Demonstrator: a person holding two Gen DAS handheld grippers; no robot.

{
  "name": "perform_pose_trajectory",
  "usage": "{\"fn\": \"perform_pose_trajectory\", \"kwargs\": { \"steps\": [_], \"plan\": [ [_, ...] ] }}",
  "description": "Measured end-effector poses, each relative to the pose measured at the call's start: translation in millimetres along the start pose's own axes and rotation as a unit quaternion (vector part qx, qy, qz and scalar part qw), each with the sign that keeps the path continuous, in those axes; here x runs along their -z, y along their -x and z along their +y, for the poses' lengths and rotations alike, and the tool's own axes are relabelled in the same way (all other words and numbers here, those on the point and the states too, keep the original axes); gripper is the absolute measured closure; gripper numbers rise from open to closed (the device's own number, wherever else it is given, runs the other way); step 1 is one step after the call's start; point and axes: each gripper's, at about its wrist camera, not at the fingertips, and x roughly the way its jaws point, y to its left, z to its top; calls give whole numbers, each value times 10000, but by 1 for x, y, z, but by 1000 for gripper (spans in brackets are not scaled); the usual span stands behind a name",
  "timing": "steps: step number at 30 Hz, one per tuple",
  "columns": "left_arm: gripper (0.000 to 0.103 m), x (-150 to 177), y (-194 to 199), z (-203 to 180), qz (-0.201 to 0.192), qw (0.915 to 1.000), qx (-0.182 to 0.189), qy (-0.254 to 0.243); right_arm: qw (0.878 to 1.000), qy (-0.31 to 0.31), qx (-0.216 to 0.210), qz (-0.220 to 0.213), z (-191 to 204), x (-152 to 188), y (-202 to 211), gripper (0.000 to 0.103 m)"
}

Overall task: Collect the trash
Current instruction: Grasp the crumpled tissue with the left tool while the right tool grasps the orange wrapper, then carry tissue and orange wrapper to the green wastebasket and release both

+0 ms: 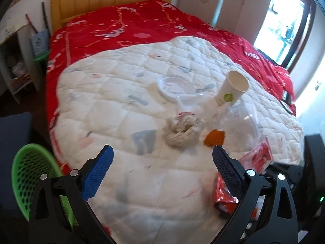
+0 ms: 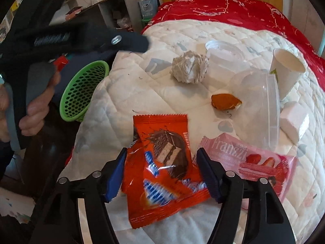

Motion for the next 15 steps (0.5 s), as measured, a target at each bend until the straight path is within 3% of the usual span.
{"fn": "perform_pose_trajectory", "kwargs": {
  "steps": [10, 15],
  "plan": [
    [7, -11, -52, -16, 467, 9984, 174, -273, 9998, -38, -108, -142, 3, 12, 13, 49],
    [18, -15, -79, -20, 687, 9970, 101, -335, 9997, -75, -152, -185, 6, 18, 21, 51]
  ]
}}
